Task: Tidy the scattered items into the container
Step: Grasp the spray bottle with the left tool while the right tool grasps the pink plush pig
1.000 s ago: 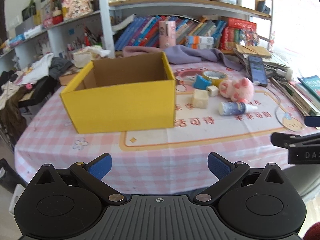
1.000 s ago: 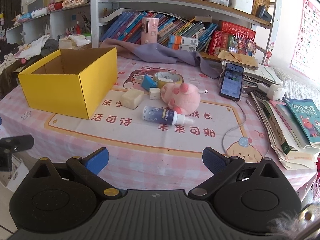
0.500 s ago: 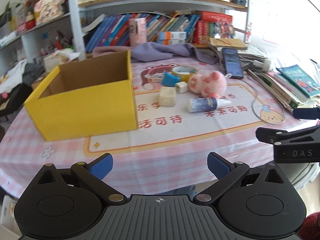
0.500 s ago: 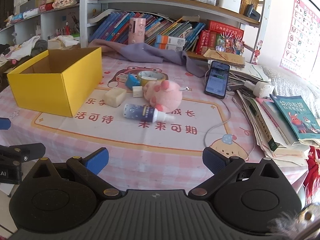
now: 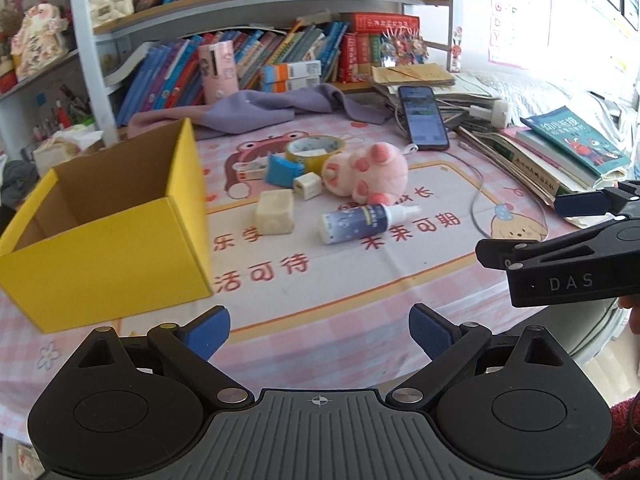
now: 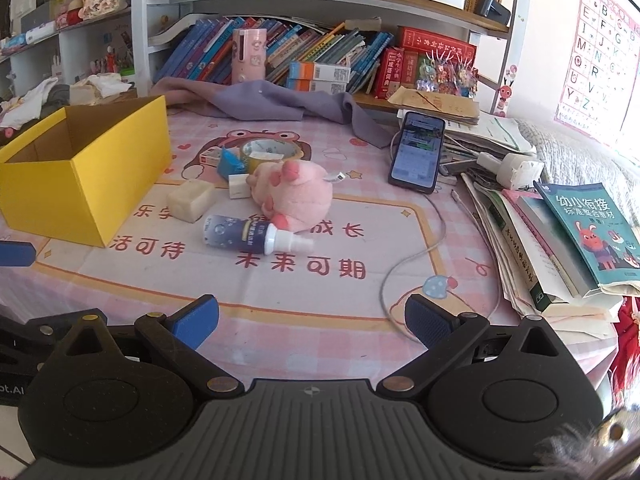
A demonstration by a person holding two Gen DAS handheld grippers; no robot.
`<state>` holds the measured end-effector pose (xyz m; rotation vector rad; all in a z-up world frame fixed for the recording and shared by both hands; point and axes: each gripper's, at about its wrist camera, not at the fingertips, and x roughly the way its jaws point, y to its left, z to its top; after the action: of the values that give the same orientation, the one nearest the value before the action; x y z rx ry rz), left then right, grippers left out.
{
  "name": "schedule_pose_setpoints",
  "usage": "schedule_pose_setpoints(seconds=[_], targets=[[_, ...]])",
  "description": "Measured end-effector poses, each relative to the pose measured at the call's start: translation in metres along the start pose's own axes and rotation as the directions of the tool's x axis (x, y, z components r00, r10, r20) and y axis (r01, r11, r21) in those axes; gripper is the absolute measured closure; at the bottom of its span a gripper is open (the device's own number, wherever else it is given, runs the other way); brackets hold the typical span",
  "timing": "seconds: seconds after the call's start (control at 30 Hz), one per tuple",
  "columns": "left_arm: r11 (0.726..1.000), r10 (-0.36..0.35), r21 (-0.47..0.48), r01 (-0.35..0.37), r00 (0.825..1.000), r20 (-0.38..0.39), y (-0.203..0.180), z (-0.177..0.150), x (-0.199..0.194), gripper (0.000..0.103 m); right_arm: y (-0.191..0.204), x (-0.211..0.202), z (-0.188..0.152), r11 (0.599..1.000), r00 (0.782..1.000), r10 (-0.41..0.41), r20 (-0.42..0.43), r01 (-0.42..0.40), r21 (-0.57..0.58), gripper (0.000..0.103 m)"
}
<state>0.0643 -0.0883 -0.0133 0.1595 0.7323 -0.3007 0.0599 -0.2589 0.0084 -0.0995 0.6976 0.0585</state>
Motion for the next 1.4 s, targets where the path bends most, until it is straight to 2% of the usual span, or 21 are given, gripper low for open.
schedule_pose_setpoints(seconds=[0.23, 0.7, 0.93, 1.23, 1.4], targets=[[1.000, -0.009, 0.010, 0.009, 1.000, -0.019, -0.012, 0.016, 0.024, 0.007, -0.019, 0.025, 0.015, 1.000, 1.000, 0.020, -0.014, -0.020, -0.015, 0.002], [0.999, 0.037, 0.013, -0.037, 0.999, -0.037, -0.030, 0.053, 0.073, 0.008, -0.047, 0.089, 0.068, 0.983, 0.987, 0.160, -0.023, -0.161, -0.082, 0.002], [0.997, 0.074, 0.007, -0.073, 0.996, -0.059, -0.031, 0.063, 0.096, 0.009, -0.049, 0.137, 0.093, 0.959, 0.962, 0.258, -0.085, -0.266, -0.095, 0.002], [0.994, 0.104, 0.054, -0.100, 0.991, -0.086, -0.035, 0.073, 0.123, 0.009, -0.030, 0.190, 0.113, 0.917, 0.927, 0.343, -0.151, -0.365, -0.161, 0.002], [0.988, 0.091, 0.133, -0.074, 0.988, -0.123, -0.041, 0.081, 0.140, 0.019, -0.021, 0.218, 0.122, 0.897, 0.906, 0.370, -0.203, -0.406, -0.175, 0.005]])
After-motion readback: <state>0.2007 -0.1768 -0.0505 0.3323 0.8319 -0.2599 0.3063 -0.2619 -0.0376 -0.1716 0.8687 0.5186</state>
